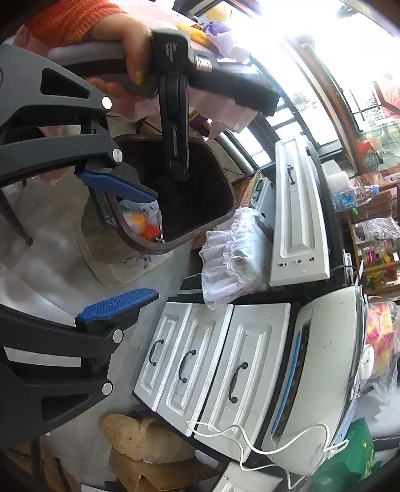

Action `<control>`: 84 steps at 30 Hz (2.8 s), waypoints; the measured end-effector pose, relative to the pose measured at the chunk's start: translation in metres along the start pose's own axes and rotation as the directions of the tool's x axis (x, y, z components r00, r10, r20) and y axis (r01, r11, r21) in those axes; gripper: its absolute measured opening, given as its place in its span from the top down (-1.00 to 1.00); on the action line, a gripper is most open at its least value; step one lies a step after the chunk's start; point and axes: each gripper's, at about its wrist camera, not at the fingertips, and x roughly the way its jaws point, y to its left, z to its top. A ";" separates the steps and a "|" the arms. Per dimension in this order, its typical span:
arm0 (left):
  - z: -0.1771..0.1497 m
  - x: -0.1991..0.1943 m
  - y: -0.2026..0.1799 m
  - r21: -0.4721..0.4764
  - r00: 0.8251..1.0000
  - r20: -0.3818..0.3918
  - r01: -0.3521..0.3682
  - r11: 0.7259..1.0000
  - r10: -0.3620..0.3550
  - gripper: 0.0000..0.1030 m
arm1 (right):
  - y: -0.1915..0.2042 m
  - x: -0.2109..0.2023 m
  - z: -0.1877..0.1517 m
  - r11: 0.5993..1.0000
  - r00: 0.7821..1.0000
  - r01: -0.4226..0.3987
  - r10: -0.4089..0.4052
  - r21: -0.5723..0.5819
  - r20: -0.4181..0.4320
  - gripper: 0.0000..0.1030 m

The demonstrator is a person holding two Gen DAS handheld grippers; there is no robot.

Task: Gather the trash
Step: 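Carry the foam net and white bottle over the black bin and release both, then move both tools back over the table toward the purple bag and yellow net, then grasp the purple tissue bag with the right tool while the left tool grasps the yellow foam net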

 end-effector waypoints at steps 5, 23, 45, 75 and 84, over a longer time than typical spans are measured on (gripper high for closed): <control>-0.006 -0.046 0.001 0.010 0.994 0.095 0.052 0.999 -0.053 -0.61 | 0.000 -0.002 0.007 1.000 1.000 0.010 -0.010 0.005 0.018 -0.14; -0.062 -0.174 0.076 -0.045 0.952 0.304 -0.023 0.999 0.036 -0.81 | 0.087 -0.006 0.027 0.981 0.990 -0.136 0.139 -0.135 0.008 -0.32; -0.161 -0.242 0.256 -0.355 0.879 0.282 -0.276 0.893 0.384 -0.87 | 0.330 -0.014 0.044 0.717 0.903 -0.402 0.412 -0.570 -0.120 -0.33; -0.169 -0.237 0.310 -0.398 0.911 0.272 -0.186 0.898 0.309 -0.88 | 0.443 0.063 0.088 0.460 0.900 -0.398 0.364 -0.794 -0.240 0.73; -0.124 -0.215 0.278 -0.265 0.924 0.290 -0.170 0.949 0.247 -0.88 | 0.416 0.021 0.109 0.543 0.868 -0.436 0.465 -0.718 -0.175 0.77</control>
